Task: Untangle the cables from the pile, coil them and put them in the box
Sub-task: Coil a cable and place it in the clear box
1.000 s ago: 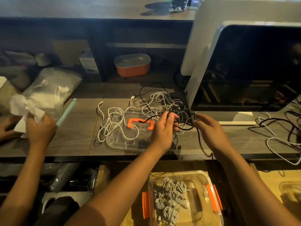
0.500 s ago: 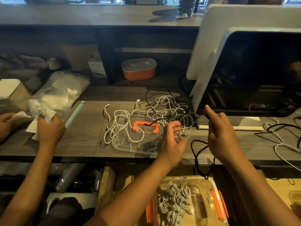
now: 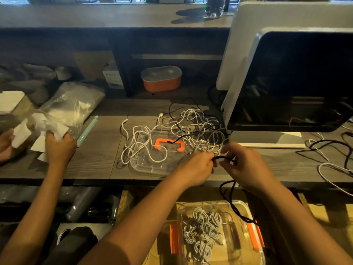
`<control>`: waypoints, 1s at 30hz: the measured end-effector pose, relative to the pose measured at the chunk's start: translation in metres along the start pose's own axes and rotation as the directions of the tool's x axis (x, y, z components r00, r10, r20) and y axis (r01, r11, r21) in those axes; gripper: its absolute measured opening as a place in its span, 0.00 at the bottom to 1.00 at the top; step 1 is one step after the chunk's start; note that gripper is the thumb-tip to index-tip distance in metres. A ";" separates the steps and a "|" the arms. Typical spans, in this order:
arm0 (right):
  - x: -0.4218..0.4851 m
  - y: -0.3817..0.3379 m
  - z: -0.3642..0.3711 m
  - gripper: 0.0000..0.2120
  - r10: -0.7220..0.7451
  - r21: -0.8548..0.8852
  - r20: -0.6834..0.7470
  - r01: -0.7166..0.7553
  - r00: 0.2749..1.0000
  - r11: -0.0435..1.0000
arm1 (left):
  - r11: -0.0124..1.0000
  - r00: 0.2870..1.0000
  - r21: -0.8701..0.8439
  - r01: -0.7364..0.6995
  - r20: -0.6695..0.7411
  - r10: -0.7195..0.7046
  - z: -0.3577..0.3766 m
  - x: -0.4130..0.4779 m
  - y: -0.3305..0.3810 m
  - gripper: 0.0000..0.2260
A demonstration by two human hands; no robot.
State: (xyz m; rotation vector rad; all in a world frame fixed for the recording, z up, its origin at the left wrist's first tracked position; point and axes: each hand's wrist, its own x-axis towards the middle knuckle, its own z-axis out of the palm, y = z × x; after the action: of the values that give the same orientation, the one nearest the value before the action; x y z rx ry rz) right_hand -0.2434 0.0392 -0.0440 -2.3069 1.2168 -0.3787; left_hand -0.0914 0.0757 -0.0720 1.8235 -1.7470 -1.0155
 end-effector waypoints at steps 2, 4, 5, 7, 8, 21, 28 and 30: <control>-0.002 0.007 0.001 0.05 0.052 -0.181 0.074 -0.038 0.996 0.983 | 0.999 0.999 -0.016 0.033 -0.021 -0.033 -0.007 0.001 -0.007 0.10; -0.006 0.013 0.003 0.07 0.105 -0.238 0.039 -0.093 0.994 0.967 | 0.998 0.997 -0.010 0.065 -0.046 -0.065 -0.013 0.000 -0.015 0.10; -0.007 0.016 0.003 0.08 0.116 -0.231 -0.007 -0.114 0.993 0.966 | 0.998 0.996 -0.020 0.065 -0.059 -0.066 -0.014 -0.002 -0.016 0.10; -0.008 0.014 0.006 0.09 0.106 -0.223 -0.058 -0.117 0.993 0.968 | 0.997 0.997 -0.047 0.067 -0.034 -0.068 -0.011 -0.003 -0.016 0.10; -0.007 0.012 0.008 0.10 0.093 -0.228 -0.044 -0.101 0.995 0.968 | 0.997 0.997 -0.033 0.075 0.010 -0.075 -0.007 -0.004 -0.013 0.10; 0.004 0.035 -0.001 0.09 0.201 -0.312 0.093 -0.163 0.975 0.936 | 0.988 0.995 -0.134 0.072 0.084 -0.061 -0.011 0.002 -0.026 0.15; 0.004 0.036 0.028 0.10 0.263 -0.229 0.113 -0.232 0.958 0.945 | 0.661 1.000 -0.750 -0.001 0.011 0.014 0.003 -0.005 -0.004 0.16; 0.004 0.024 0.040 0.10 0.275 -0.195 0.165 -0.242 0.947 0.951 | 0.593 0.997 -0.803 -0.059 -0.076 -0.004 0.008 0.000 0.012 0.15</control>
State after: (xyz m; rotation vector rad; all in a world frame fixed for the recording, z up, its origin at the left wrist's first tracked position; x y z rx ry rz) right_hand -0.2393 0.0367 -0.0909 -2.2217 1.4791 0.0431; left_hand -0.1051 0.0762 -0.0686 1.1887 -0.9599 -1.4028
